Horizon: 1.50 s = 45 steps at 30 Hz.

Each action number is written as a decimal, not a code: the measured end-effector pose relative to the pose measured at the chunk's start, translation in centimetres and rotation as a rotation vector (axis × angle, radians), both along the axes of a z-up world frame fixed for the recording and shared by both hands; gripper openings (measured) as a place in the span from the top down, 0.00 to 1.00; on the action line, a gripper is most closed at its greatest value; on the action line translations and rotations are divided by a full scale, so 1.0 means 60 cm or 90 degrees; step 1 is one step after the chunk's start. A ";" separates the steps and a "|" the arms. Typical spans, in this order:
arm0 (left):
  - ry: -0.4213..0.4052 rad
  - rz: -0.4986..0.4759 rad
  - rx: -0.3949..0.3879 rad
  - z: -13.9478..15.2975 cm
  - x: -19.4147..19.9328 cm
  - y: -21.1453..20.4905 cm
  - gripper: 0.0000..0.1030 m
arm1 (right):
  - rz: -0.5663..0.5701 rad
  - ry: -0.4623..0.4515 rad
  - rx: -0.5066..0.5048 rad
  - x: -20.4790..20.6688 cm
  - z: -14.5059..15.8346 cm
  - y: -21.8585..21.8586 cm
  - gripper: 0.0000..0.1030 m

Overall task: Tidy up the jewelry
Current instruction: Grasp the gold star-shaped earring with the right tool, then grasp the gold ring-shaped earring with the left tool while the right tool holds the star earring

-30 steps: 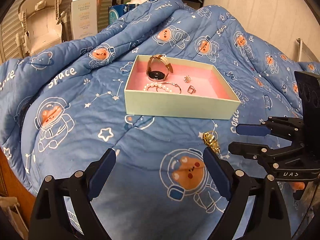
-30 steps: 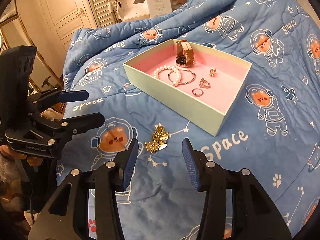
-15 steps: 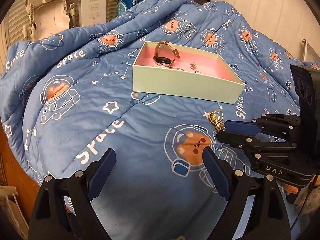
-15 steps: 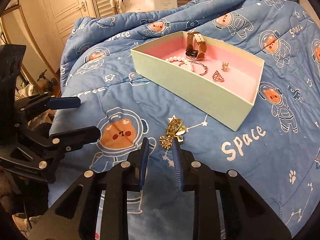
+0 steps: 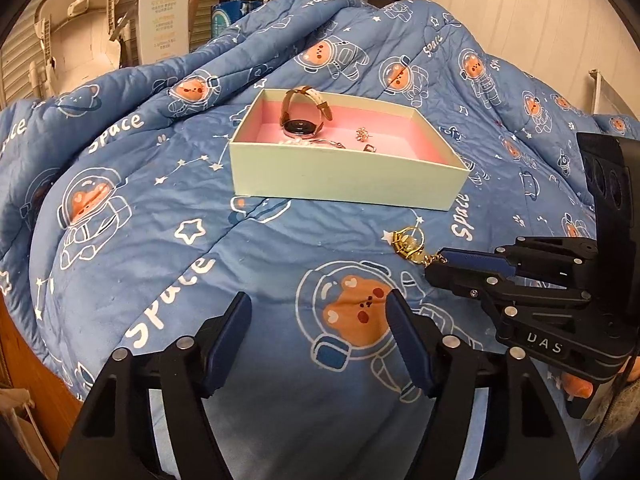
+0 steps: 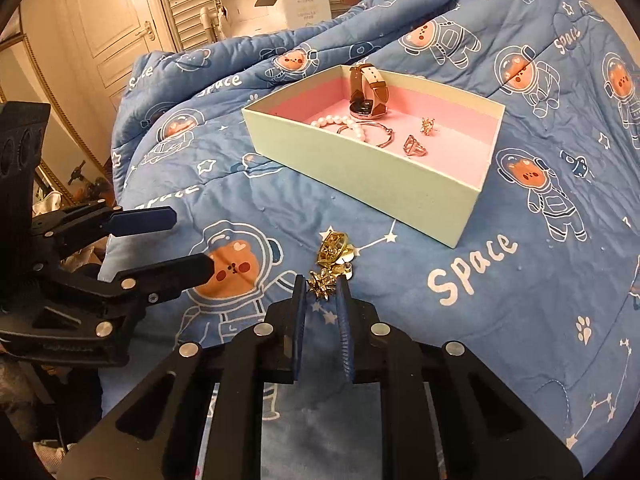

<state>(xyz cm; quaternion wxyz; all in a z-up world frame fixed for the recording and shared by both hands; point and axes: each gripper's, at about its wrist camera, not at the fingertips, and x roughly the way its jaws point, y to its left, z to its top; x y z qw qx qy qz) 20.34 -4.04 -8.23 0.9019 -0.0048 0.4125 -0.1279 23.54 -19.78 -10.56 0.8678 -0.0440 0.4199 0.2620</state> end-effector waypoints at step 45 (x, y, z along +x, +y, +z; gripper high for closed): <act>0.016 -0.118 -0.104 0.003 0.054 -0.040 0.78 | -0.048 0.028 0.034 -0.009 0.001 -0.065 0.85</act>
